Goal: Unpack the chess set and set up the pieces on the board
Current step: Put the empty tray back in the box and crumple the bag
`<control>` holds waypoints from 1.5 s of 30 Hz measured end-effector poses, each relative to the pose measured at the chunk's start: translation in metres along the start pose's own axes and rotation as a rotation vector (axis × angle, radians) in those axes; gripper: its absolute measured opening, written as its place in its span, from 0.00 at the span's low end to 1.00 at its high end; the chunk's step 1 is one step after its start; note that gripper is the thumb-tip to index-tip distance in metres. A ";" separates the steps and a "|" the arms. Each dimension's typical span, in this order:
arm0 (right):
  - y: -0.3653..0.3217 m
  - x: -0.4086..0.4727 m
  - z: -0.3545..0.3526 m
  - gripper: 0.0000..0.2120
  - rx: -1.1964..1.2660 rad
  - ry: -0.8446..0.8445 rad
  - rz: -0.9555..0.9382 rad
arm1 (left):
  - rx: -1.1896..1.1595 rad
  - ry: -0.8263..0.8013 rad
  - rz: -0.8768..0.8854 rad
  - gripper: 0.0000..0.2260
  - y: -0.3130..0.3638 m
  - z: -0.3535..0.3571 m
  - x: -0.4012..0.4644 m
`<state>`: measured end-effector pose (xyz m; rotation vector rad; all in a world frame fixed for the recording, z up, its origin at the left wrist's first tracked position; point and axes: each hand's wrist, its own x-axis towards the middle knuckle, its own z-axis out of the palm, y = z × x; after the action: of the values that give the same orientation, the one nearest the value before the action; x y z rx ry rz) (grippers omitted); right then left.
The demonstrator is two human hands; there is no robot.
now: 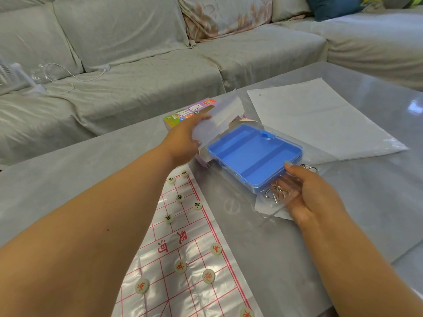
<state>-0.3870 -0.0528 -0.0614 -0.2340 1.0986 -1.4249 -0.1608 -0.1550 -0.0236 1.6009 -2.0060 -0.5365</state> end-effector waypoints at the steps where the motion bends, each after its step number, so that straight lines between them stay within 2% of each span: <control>1: 0.000 -0.001 0.001 0.02 0.000 -0.006 0.001 | -0.012 -0.020 0.005 0.32 0.003 -0.001 -0.001; 3: -0.001 -0.002 0.003 0.02 0.001 -0.016 0.000 | -0.016 -0.039 -0.017 0.32 0.008 -0.001 -0.001; 6: -0.001 -0.003 0.008 0.02 0.014 -0.029 -0.009 | 0.071 -0.031 -0.008 0.11 0.014 -0.002 0.000; 7: 0.000 -0.003 0.012 0.02 0.021 -0.037 -0.014 | 0.073 -0.028 -0.006 0.09 0.017 -0.002 -0.002; 10: 0.003 -0.001 0.026 0.02 0.004 -0.082 -0.021 | -0.009 -0.059 -0.036 0.09 0.025 -0.001 -0.008; 13: 0.004 0.002 0.039 0.05 -0.091 -0.156 0.074 | -0.074 -0.048 -0.057 0.09 0.033 0.002 -0.012; 15: 0.003 0.004 0.040 0.03 -0.156 -0.202 0.137 | -0.112 -0.017 -0.097 0.10 0.035 0.000 -0.014; 17: 0.003 0.008 0.037 0.03 -0.218 -0.203 0.121 | -0.170 -0.014 -0.136 0.10 0.035 -0.002 -0.017; 21: 0.004 0.015 0.037 0.15 -0.450 -0.129 0.027 | -0.187 -0.060 -0.143 0.11 0.038 -0.002 -0.025; 26: 0.002 0.029 0.043 0.30 -0.653 0.057 -0.089 | -0.177 -0.055 -0.160 0.11 0.040 -0.004 -0.032; 30: 0.000 0.039 0.032 0.42 -0.737 0.199 -0.319 | -0.279 -0.019 -0.222 0.11 0.038 -0.002 -0.037; 32: 0.000 0.043 0.024 0.37 -0.772 0.178 -0.424 | -0.307 -0.027 -0.244 0.11 0.038 0.001 -0.040; 34: -0.001 0.044 0.020 0.25 -0.798 0.139 -0.478 | -0.332 -0.027 -0.248 0.11 0.039 0.004 -0.042; 39: -0.008 0.048 0.020 0.09 -0.585 0.028 -0.437 | -0.438 -0.050 -0.190 0.05 0.045 -0.005 -0.045; 42: -0.015 0.050 0.026 0.09 -0.466 0.013 -0.409 | -0.521 -0.099 -0.159 0.19 0.042 -0.009 -0.046; 45: -0.021 0.052 0.030 0.08 -0.429 0.017 -0.440 | -0.513 -0.128 -0.124 0.26 0.032 -0.010 -0.047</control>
<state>-0.3911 -0.1155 -0.0551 -0.8119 1.4193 -1.5565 -0.1713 -0.1017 -0.0032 1.3970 -1.6734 -1.1220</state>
